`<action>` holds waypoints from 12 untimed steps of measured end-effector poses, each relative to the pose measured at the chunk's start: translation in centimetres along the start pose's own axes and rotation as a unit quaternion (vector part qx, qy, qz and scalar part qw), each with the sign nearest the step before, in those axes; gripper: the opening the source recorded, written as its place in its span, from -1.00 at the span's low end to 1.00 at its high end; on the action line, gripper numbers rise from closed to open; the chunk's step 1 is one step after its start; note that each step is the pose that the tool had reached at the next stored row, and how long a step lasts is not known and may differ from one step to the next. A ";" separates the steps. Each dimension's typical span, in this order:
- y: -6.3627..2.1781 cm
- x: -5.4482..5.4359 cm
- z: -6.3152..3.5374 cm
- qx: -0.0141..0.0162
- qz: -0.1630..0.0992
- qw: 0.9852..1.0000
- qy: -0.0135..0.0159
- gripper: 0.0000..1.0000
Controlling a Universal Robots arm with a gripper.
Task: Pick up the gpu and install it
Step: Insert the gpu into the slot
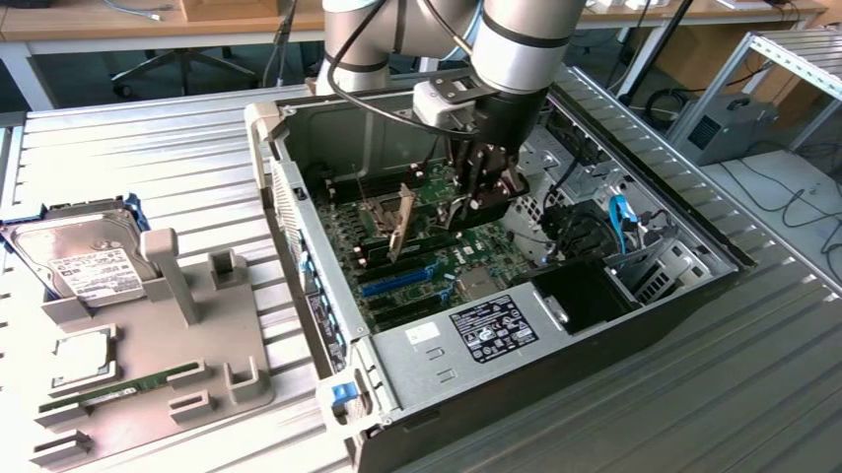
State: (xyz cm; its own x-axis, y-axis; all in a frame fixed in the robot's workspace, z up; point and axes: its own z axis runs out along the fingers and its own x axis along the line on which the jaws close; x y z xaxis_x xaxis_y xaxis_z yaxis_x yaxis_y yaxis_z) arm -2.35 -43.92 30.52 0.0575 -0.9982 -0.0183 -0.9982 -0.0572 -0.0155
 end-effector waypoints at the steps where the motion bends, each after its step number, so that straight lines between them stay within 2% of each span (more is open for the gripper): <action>1: 0.00 0.0 0.02 0.000 0.000 1.000 0.000 -0.47; 12: 0.03 0.1 0.23 0.000 0.000 1.000 0.000 -0.47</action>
State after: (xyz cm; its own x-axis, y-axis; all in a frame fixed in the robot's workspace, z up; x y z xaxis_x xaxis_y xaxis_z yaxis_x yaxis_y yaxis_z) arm -2.36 -44.05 30.29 0.0575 -0.9982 -0.0183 -0.9982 -0.0572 -0.0156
